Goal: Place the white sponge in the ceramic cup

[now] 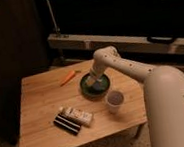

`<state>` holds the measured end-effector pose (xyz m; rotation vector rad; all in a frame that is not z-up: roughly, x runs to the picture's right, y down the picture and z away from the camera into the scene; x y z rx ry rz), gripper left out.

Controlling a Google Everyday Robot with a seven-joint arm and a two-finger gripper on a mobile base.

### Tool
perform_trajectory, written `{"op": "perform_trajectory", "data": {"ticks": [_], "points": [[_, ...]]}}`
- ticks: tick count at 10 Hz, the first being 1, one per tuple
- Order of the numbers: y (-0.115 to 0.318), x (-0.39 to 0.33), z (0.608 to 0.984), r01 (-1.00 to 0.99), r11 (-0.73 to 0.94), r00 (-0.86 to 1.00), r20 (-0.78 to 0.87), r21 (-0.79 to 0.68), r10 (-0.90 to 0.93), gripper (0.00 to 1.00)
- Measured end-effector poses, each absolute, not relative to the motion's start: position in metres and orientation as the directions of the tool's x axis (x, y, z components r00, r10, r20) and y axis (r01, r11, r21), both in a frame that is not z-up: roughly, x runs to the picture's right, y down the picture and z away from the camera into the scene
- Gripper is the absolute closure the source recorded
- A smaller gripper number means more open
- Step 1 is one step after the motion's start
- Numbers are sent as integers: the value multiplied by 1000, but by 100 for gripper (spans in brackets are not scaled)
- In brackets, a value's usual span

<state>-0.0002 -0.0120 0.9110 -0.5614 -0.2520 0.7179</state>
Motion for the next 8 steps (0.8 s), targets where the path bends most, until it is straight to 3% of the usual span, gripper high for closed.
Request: {"op": "perform_trajectory", "data": {"ticks": [5,8], "points": [[-93,19,807,-543,645,612,273,-538,743,100],[-86,67,748,-554,605,479,375,-572,794,100]]}}
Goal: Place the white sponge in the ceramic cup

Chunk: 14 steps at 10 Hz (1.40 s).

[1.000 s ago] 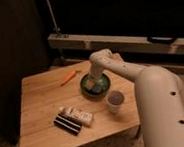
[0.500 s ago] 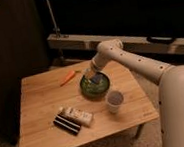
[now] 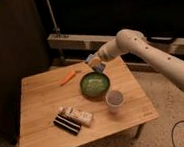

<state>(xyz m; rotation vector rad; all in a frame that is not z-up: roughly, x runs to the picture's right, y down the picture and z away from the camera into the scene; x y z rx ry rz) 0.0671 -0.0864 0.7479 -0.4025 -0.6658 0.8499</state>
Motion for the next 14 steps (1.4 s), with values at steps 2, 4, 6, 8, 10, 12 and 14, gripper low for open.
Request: {"op": "perform_trajectory", "data": {"ticks": [2,4,6,8,10,12,14], "points": [[-54,96,721,-552,576,404,411,-603,817,100],[-21,104,699,-538,553,335,441,-636,833,100],[-4,92,683,-520,541,282,465,-661,839,100],[14,63,665,-521,537,260,476,-664,840,100],[32,50,663,-555,545,321,442,-628,838,100],[56,57,676,-604,534,343,412,-591,844,100],[68,87,683,-666,505,323,397,-550,859,100]]}}
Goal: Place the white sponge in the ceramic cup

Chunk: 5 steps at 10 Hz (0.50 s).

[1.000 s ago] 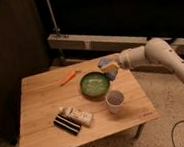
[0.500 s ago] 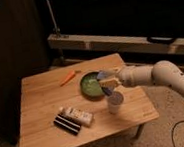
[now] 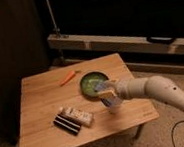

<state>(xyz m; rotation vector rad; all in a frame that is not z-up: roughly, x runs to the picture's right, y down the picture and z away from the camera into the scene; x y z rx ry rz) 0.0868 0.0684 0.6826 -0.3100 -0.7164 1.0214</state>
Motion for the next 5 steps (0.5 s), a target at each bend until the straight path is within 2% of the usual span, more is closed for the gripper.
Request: {"op": "perform_trajectory", "data": {"ticks": [5], "points": [[58,105,715,-710,464,257,418,-530,871,100]]}}
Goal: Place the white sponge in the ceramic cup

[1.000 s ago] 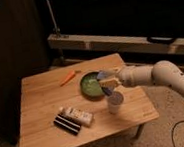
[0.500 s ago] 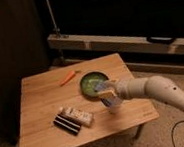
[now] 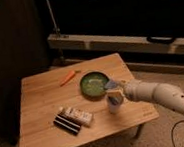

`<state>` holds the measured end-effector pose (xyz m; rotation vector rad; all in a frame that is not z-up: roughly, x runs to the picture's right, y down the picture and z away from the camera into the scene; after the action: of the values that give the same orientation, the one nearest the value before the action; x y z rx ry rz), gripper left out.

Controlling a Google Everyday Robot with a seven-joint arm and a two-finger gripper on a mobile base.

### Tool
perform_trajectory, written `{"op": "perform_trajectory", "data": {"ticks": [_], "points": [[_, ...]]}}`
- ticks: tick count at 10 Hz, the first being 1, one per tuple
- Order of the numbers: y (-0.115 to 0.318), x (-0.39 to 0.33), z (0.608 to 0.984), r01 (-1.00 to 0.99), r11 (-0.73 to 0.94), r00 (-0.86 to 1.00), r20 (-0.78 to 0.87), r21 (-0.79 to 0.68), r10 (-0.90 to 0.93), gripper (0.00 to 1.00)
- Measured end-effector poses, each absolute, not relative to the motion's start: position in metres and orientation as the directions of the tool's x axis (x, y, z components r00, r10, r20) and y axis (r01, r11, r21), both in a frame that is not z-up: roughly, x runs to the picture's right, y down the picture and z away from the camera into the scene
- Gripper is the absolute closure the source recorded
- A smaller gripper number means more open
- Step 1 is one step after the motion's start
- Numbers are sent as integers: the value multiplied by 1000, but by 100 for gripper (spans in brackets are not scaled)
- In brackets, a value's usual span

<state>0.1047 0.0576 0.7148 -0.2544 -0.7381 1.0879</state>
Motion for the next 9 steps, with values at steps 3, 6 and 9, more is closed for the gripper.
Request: {"op": "perform_trajectory", "data": {"ticks": [3,6,9], "points": [[62,99,730,-707,468,250,431,-531,867,100],[65,101,726,-706,489,256,460,-512,850,100],[65,100,723,-704,506,262,480,-499,837,100]]}}
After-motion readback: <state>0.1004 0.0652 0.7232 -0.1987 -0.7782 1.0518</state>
